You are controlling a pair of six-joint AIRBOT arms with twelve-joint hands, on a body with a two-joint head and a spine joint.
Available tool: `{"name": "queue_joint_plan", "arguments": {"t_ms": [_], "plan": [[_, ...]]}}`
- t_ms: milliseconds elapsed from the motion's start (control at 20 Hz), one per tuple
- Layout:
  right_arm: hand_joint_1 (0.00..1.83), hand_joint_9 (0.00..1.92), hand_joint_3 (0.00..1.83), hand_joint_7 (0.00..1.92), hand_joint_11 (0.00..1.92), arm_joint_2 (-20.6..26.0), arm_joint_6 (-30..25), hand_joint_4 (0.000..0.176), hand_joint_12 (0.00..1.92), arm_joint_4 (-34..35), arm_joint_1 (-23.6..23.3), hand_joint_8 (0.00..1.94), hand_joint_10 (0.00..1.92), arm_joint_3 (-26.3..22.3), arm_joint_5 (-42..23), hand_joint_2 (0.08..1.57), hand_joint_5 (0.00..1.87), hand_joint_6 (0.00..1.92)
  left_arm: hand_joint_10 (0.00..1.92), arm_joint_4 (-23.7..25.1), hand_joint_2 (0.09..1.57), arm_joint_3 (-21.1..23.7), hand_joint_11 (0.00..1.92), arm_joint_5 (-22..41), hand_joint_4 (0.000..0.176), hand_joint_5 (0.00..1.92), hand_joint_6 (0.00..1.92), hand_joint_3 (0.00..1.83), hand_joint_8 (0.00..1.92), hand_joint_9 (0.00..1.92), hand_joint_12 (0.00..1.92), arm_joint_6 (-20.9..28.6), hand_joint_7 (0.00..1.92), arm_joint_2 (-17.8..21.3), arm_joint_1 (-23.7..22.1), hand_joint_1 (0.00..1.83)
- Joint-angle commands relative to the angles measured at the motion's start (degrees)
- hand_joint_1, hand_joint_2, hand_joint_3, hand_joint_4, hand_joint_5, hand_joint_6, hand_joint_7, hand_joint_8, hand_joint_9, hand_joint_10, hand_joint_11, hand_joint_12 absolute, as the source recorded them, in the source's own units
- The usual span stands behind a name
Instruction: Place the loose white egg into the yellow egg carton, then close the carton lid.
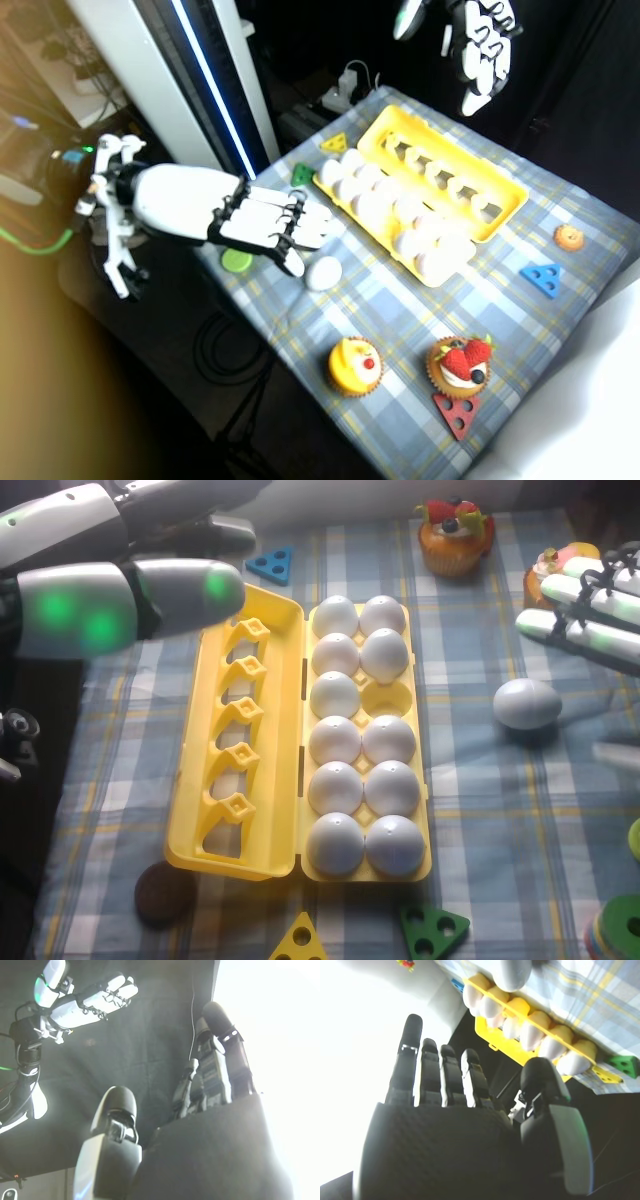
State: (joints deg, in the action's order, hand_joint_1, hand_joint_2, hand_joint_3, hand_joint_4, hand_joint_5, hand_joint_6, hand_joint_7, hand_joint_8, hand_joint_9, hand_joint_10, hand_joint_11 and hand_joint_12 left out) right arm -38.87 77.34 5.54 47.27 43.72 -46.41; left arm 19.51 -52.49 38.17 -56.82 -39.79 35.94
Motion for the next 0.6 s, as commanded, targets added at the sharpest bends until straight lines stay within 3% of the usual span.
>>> {"name": "queue_joint_plan", "arguments": {"t_ms": [0, 50, 200, 300, 450, 500, 550], "plan": [[0.65, 0.01, 0.02, 0.07, 0.0, 0.1, 0.0, 0.0, 0.62, 0.1, -0.8, 0.02, 0.05, 0.4, -6.8, 1.23, 0.0, 0.0, 0.02, -1.8, 1.45, -0.1, 0.0, 6.8, 0.0, 0.09, 0.01, 0.0, 0.01, 0.07, 0.78, 0.3, 0.06, -0.2, -0.8, 0.21], [0.64, 0.02, 0.01, 0.1, 0.0, -0.1, 0.0, 0.0, 0.62, 0.2, -0.8, 0.02, 0.06, 0.5, -6.8, 1.24, 0.0, 0.0, 0.01, -1.9, 1.45, -0.1, 0.0, 6.8, 0.018, 0.07, 0.0, 0.0, 0.0, 0.06, 0.81, 0.3, 0.04, -0.2, -0.8, 0.16], [0.75, 0.05, 0.0, 0.09, 0.0, -1.2, 0.0, 0.0, 0.96, 0.5, -0.8, 0.01, 0.2, 1.2, -6.6, 1.22, 0.0, 0.0, 0.01, -1.9, 1.44, -0.1, 0.0, 6.7, 0.013, 0.09, 0.0, 0.0, 0.0, 0.08, 0.77, 0.3, 0.05, -0.2, -0.8, 0.17], [0.77, 0.0, 0.0, 0.2, 0.0, -2.5, 0.0, 0.0, 1.3, 0.9, -1.0, 0.04, 0.6, 2.1, -6.0, 1.2, 0.0, 0.0, 0.01, -1.9, 1.44, -0.2, 0.0, 6.6, 0.002, 0.11, 0.01, 0.0, 0.0, 0.07, 0.68, 0.3, 0.06, -0.2, -0.8, 0.17], [0.79, 0.0, 0.0, 0.21, 0.0, -4.7, 0.0, 0.0, 1.45, 1.5, -2.2, 0.06, 0.6, 3.7, -3.9, 1.19, 0.0, 0.0, 0.01, -2.0, 1.44, -0.2, 0.0, 6.5, 0.0, 0.11, 0.0, 0.0, 0.0, 0.08, 0.86, 0.3, 0.06, -0.2, -0.8, 0.18], [0.8, 0.0, 0.0, 0.16, 0.0, -5.8, 0.0, 0.0, 1.57, 1.7, -2.9, 0.24, 0.7, 4.6, -2.6, 1.19, 0.0, 0.01, 0.01, -2.0, 1.44, -0.3, 0.0, 6.5, 0.0, 0.11, 0.0, 0.0, 0.0, 0.09, 0.82, 0.3, 0.07, -0.2, -0.8, 0.2], [0.81, 0.0, 0.0, 0.1, 0.0, -6.5, 0.0, 0.0, 1.57, 1.7, -3.4, 0.25, 0.52, 5.1, -1.9, 1.19, 0.0, 0.0, 0.01, -2.1, 1.43, -0.3, 0.0, 6.4, 0.002, 0.11, 0.0, 0.0, 0.0, 0.1, 0.84, 0.3, 0.09, -0.2, -0.8, 0.2]]}}
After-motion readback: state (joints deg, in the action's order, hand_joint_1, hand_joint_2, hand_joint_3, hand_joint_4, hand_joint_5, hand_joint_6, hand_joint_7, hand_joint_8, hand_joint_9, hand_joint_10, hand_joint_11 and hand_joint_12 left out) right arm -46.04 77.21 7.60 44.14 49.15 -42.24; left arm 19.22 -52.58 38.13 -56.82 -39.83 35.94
